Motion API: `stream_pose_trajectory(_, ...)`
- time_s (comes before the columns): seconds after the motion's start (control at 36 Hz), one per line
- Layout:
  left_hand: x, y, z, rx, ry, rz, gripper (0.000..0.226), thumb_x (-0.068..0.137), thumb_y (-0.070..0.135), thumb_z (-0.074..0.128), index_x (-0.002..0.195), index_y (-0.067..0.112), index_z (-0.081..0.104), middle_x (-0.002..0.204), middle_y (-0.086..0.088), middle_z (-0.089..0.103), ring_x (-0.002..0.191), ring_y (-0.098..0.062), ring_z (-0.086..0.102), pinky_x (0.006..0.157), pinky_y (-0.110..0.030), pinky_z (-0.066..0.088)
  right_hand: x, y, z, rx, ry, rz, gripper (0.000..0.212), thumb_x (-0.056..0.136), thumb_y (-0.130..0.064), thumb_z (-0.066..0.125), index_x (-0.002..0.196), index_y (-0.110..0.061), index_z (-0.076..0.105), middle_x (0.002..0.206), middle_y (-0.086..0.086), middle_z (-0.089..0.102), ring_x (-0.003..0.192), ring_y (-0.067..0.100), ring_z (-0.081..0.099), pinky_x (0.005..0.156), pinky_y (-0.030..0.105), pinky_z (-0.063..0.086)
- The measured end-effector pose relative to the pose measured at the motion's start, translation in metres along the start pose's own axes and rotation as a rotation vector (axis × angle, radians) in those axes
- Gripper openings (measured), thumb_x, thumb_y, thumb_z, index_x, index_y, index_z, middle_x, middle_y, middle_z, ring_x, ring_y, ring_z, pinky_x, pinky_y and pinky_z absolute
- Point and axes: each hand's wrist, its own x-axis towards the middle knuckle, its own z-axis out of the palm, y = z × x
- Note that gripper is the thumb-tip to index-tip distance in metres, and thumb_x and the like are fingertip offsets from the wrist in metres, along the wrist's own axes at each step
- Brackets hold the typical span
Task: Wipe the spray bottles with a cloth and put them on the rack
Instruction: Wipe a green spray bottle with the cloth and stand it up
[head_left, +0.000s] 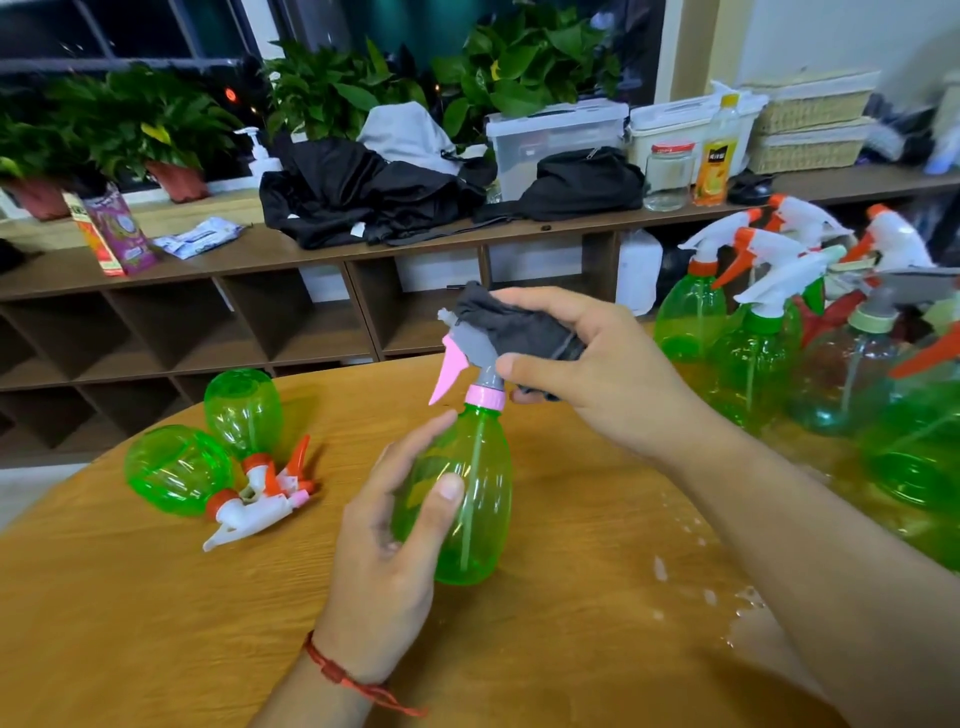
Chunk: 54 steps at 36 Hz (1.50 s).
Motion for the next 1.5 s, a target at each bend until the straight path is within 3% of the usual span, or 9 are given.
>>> stream_pose_trajectory(0.17,0.002,0.002,0.004,0.125,-0.063,-0.075,0.055,0.091,0.064,0.061,0.144,0.053,0.056,0.146,0.028,0.057,0.137,0.006,0.051,0.101,-0.008,0.044,0.000,0.005,0.002,0.126,0.114,0.066,0.042,0.087,0.008,0.078,0.123,-0.013,0.075,0.091,0.007,0.080,0.066,0.014,0.071,0.060,0.021,0.055)
stream_pose_trajectory(0.28,-0.001,0.005,0.011,0.533,-0.122,-0.073,0.103,0.068,0.089,0.070,0.156,0.059,0.025,0.156,0.028,0.030,0.143,0.006,0.033,0.114,-0.024,0.034,0.000,0.011,0.012,0.201,0.231,0.067,0.042,0.085,0.014,0.076,0.119,-0.010,0.077,0.095,0.007,0.080,0.068,0.009,0.072,0.061,0.020,0.056)
stream_pose_trajectory(0.39,-0.003,0.005,0.020,0.890,-0.044,0.028,0.108,0.069,0.074,0.078,0.160,0.041,0.031,0.154,-0.001,0.037,0.137,-0.029,0.044,0.110,-0.048,0.049,-0.004,0.017,0.021,0.155,0.277,0.049,0.040,0.086,0.011,0.078,0.116,-0.016,0.078,0.097,0.005,0.081,0.071,0.009,0.072,0.061,0.020,0.055)
stream_pose_trajectory(0.47,0.000,0.000,0.017,0.971,0.004,-0.002,0.104,0.070,0.056,0.088,0.159,0.036,0.037,0.140,-0.006,0.044,0.124,-0.031,0.049,0.101,-0.051,0.055,-0.006,0.018,0.024,0.161,0.251,0.062,0.041,0.087,0.007,0.079,0.119,-0.019,0.077,0.094,0.006,0.081,0.066,0.013,0.071,0.058,0.022,0.053)
stream_pose_trajectory(0.75,0.010,-0.020,-0.009,0.768,0.153,-0.015,0.090,0.075,0.036,0.090,0.156,0.034,0.051,0.131,-0.003,0.047,0.124,-0.029,0.048,0.103,-0.037,0.042,-0.016,0.013,0.027,-0.138,0.041,-0.014,0.031,0.091,0.003,0.075,0.113,-0.017,0.082,0.077,-0.013,0.074,0.066,0.011,0.074,0.054,0.017,0.052)
stream_pose_trajectory(0.86,0.010,-0.021,-0.007,0.683,0.105,-0.075,0.091,0.076,0.044,0.085,0.156,0.048,0.042,0.132,0.005,0.045,0.128,-0.021,0.048,0.108,-0.040,0.046,-0.010,0.006,0.017,-0.047,-0.046,0.027,0.031,0.092,0.004,0.075,0.112,-0.018,0.080,0.071,-0.004,0.073,0.060,0.016,0.070,0.050,0.024,0.048)
stream_pose_trajectory(1.06,0.002,-0.004,0.001,0.461,-0.005,-0.012,0.080,0.072,0.032,0.069,0.146,0.052,0.048,0.133,0.030,0.056,0.121,0.015,0.052,0.092,0.004,0.033,-0.004,0.004,0.007,-0.040,0.080,-0.117,0.041,0.099,0.002,0.067,0.129,-0.025,0.072,0.100,-0.011,0.074,0.075,0.006,0.070,0.063,0.018,0.052)
stream_pose_trajectory(1.25,0.002,-0.004,-0.001,0.327,0.019,-0.010,0.073,0.071,0.040,0.064,0.144,0.045,0.057,0.136,0.030,0.062,0.129,0.008,0.056,0.102,-0.003,0.039,-0.012,0.004,0.012,-0.405,-0.109,-0.447,0.048,0.091,0.012,0.066,0.131,-0.015,0.074,0.130,-0.003,0.069,0.127,0.019,0.062,0.106,0.034,0.050)
stream_pose_trajectory(1.5,0.003,0.005,0.005,-0.087,-0.051,-0.178,0.070,0.074,0.045,0.087,0.139,0.040,0.063,0.122,0.013,0.076,0.108,-0.012,0.075,0.083,-0.023,0.060,-0.005,0.017,0.005,-0.435,0.110,-0.455,0.039,0.092,-0.007,0.078,0.127,-0.023,0.077,0.122,-0.011,0.075,0.119,0.015,0.063,0.098,0.040,0.055)
